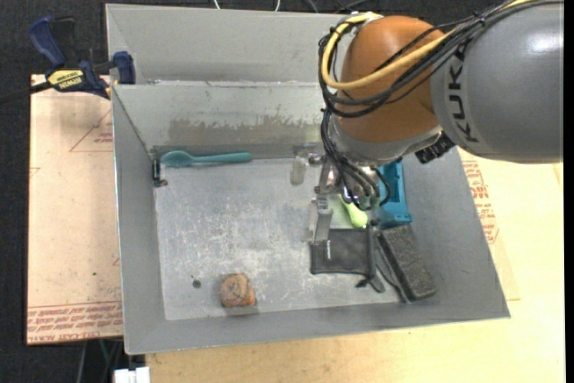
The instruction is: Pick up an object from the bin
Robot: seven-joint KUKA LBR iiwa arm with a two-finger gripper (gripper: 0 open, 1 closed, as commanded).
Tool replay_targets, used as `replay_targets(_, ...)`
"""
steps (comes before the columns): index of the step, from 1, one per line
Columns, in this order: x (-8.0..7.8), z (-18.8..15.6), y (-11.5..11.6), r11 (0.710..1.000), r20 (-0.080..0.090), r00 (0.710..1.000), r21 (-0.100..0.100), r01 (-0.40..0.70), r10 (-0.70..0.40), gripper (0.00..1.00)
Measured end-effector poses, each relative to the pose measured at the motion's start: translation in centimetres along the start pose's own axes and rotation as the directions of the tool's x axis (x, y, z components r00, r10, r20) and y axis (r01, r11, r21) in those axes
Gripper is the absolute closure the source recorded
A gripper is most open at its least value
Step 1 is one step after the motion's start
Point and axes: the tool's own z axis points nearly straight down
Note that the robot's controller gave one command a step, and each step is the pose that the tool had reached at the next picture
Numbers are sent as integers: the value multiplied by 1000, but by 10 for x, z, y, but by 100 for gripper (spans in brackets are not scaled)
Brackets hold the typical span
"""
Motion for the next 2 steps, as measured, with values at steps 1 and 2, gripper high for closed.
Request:
replay_targets(1,-2,-5,0,1000,8,1000,-1,-2,2,0)
replay_targets(2,19,37,-38,1000,9,1000,-2,-2,2,0)
